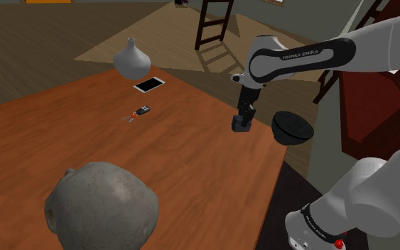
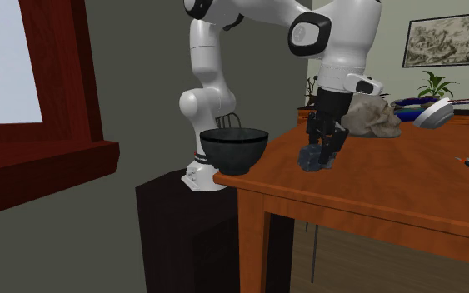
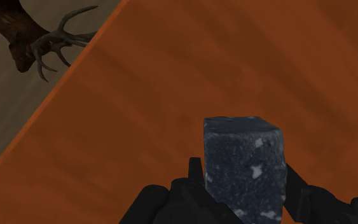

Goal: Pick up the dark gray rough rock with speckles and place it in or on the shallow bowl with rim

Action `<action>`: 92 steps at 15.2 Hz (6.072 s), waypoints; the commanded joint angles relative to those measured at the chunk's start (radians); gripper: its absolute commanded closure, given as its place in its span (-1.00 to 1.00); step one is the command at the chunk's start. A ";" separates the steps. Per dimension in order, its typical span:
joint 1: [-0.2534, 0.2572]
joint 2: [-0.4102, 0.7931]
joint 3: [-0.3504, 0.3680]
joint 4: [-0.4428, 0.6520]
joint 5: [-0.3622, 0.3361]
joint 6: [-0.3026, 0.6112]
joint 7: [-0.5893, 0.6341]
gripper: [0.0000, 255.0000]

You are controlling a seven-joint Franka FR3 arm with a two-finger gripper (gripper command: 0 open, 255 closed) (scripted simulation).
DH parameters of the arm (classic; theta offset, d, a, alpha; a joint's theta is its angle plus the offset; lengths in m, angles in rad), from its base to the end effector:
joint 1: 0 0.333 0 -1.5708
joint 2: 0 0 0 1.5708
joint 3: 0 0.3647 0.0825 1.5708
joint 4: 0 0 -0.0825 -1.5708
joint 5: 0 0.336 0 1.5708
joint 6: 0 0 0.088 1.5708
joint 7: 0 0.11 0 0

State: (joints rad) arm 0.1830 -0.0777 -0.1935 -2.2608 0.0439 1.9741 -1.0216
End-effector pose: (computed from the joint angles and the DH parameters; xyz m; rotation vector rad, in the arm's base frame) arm 0.4398 -0.0032 0.4510 -2.6231 -1.4190 0.2349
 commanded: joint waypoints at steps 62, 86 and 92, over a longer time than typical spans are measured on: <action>-0.155 -0.478 -0.169 -0.046 -0.232 -0.415 -0.214 1.00; -0.153 -0.457 -0.180 -0.080 -0.234 -0.360 -0.216 -1.00; -0.148 -0.442 -0.175 -0.011 -0.225 -0.415 -0.220 -1.00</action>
State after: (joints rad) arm 0.0349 -0.5200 -0.3690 -2.2740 -0.1814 1.5615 -1.2419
